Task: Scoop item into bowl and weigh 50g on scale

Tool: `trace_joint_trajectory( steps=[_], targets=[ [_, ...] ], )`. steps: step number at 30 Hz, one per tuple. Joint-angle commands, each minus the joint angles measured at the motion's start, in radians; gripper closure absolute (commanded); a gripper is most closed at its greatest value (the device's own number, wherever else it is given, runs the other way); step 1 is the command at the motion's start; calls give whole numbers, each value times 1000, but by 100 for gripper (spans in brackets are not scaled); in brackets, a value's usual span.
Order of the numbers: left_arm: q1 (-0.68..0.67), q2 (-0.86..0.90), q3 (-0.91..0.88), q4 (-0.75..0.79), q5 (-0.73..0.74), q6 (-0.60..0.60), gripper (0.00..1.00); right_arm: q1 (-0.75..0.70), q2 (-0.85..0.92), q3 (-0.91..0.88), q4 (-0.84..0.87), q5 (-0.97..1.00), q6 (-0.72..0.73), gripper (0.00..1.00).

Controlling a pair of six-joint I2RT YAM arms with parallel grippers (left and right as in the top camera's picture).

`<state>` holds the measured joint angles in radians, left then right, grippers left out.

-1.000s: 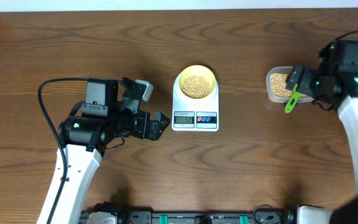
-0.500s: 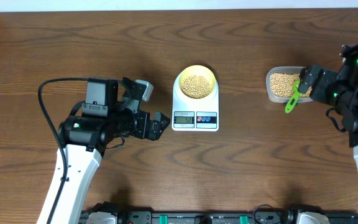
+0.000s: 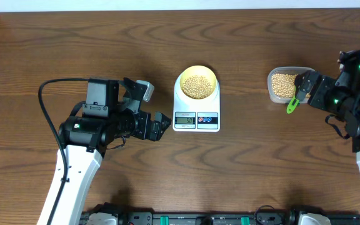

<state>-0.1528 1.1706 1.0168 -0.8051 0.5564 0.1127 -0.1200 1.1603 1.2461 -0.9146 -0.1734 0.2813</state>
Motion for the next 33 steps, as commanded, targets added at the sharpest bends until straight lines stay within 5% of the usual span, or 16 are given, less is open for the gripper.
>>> trace_joint_trajectory(
  steps=[1, 33],
  targets=[
    [-2, 0, 2, -2, 16, 18, 2, 2, -10, 4, -12, -14, 11, 1],
    [-2, 0, 2, -2, 16, 18, 2, 2, -10, 3, -98, -13, 10, 1]
  ],
)
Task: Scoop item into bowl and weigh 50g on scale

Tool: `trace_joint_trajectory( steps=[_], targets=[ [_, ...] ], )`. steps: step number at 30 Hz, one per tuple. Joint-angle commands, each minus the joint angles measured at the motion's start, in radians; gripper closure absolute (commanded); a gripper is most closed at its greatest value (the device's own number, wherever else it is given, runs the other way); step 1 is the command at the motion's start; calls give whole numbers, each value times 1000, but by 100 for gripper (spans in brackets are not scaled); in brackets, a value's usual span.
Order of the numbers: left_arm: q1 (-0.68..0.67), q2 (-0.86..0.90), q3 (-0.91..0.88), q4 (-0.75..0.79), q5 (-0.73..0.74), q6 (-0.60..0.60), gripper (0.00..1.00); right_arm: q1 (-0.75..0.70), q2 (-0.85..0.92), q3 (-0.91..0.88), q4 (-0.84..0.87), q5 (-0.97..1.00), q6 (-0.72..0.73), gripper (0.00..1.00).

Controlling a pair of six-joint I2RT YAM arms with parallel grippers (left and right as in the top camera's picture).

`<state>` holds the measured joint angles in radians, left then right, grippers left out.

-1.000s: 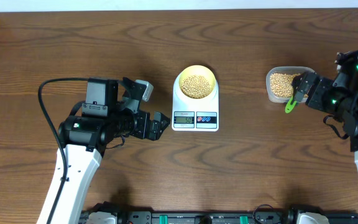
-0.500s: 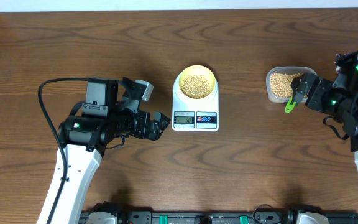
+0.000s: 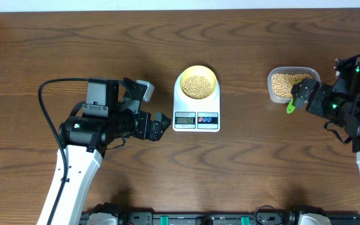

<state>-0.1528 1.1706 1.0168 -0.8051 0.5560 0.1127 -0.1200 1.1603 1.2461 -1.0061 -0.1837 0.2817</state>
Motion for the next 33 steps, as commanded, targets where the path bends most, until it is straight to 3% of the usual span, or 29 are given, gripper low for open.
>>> trace_joint_trajectory(
  steps=[1, 10, 22, 33],
  targets=[
    [-2, 0, 2, -2, 16, 18, 2, 2, -10, 3, -8, -3, 10, 1],
    [-2, 0, 2, -2, 16, 18, 2, 5, -50, 1, 1, 13, 9, 1],
    [-2, 0, 2, -2, 16, 18, 2, 20, -241, -33, 80, 35, -43, 1],
    [-2, 0, 2, -2, 16, 18, 2, 63, -538, -447, 418, 35, -89, 1]
  ],
)
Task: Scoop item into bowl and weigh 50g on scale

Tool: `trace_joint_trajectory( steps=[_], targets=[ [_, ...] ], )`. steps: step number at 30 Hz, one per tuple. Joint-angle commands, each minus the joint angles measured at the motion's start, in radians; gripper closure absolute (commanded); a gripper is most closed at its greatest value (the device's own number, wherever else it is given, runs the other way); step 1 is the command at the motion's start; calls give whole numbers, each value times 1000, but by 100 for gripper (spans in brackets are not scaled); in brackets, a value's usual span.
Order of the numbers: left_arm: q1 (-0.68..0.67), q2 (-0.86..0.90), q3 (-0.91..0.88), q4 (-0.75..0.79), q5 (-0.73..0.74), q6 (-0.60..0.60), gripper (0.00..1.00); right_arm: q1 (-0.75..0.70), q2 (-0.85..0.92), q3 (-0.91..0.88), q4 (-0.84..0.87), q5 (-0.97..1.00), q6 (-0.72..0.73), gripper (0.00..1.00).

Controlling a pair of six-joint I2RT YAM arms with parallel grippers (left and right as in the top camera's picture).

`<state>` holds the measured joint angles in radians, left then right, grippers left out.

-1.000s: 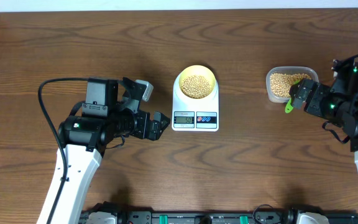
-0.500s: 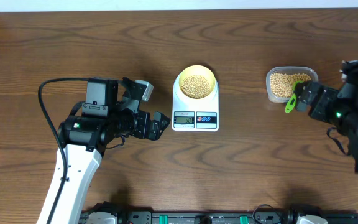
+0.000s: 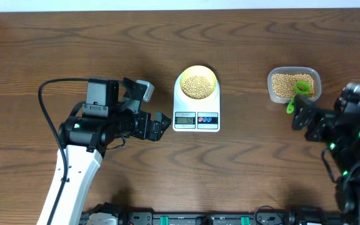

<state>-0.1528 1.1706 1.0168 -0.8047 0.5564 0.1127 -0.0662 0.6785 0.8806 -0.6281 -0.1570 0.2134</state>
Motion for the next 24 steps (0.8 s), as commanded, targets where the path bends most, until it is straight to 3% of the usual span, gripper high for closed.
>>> trace_joint_trajectory(
  steps=[1, 10, 24],
  targets=[
    [-2, 0, 2, -2, 16, 18, 2, 11, -84, -120, 69, 8, -21, 1],
    [-2, 0, 2, -2, 16, 18, 2, 44, -371, -390, 182, 9, -21, 1],
    [-2, 0, 2, -2, 16, 18, 2, 70, -674, -583, 196, 9, -74, 1]
  ],
)
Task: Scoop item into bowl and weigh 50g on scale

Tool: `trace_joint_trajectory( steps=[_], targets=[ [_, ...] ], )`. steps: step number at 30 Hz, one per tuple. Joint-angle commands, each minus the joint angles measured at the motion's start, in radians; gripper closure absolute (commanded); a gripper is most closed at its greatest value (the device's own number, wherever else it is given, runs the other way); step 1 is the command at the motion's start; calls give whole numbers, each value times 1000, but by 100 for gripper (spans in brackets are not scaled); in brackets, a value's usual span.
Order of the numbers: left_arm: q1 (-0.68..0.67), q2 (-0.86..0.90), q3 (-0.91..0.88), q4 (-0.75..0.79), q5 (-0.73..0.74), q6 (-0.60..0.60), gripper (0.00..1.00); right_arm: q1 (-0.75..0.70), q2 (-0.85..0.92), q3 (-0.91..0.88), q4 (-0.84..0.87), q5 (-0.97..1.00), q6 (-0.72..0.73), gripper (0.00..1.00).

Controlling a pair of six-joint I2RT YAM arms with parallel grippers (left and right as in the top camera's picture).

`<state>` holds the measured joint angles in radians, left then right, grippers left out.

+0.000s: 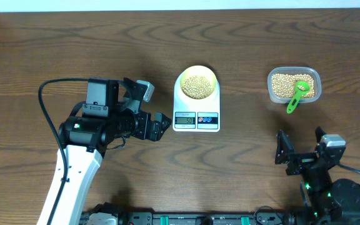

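Note:
A yellow bowl [197, 84] holding tan beans sits on the white scale [196, 116], whose display is lit. A clear container [294, 84] of beans stands at the right, with the green scoop [297, 95] resting in it, handle over the front rim. My right gripper [300, 142] stands open near the front right of the table, well clear of the container, with nothing between its fingers. My left gripper [165, 125] hangs just left of the scale, its jaws nearly together and empty.
A black cable [49, 115] loops beside the left arm. The table's front edge lies close below the right arm, with a black rail [186, 219] of hardware along it.
My right gripper has moved further back toward the front edge of the table, away from the container. The scoop stays in the container. The left arm has not moved.
My right gripper was at the container's front rim, on the green scoop's handle. By 0.8 s ago it was clear of the scoop, which lay in the container. Now it is far back near the table's front. The bowl, scale and left arm stayed put.

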<state>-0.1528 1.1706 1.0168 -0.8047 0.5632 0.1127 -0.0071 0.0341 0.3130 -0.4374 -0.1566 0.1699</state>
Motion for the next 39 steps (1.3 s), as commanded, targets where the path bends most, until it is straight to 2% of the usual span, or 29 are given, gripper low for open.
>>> trace_joint_trajectory(
  steps=[1, 17, 21, 32, 39],
  targets=[
    [-2, 0, 2, -2, 9, 18, 2, 11, -29, -20, 13, 10, -41, 1],
    [-2, 0, 2, -2, 9, 18, 2, 11, -29, -31, 41, 127, -57, 1],
    [-2, 0, 2, -2, 9, 18, 2, 11, -29, -35, 42, 128, -125, 1],
    [-2, 0, 2, -2, 9, 18, 2, -14, -29, -83, 43, 130, -127, 1],
    [-2, 0, 2, -2, 9, 18, 2, -14, -29, -167, 145, 158, -127, 1]
  ],
)
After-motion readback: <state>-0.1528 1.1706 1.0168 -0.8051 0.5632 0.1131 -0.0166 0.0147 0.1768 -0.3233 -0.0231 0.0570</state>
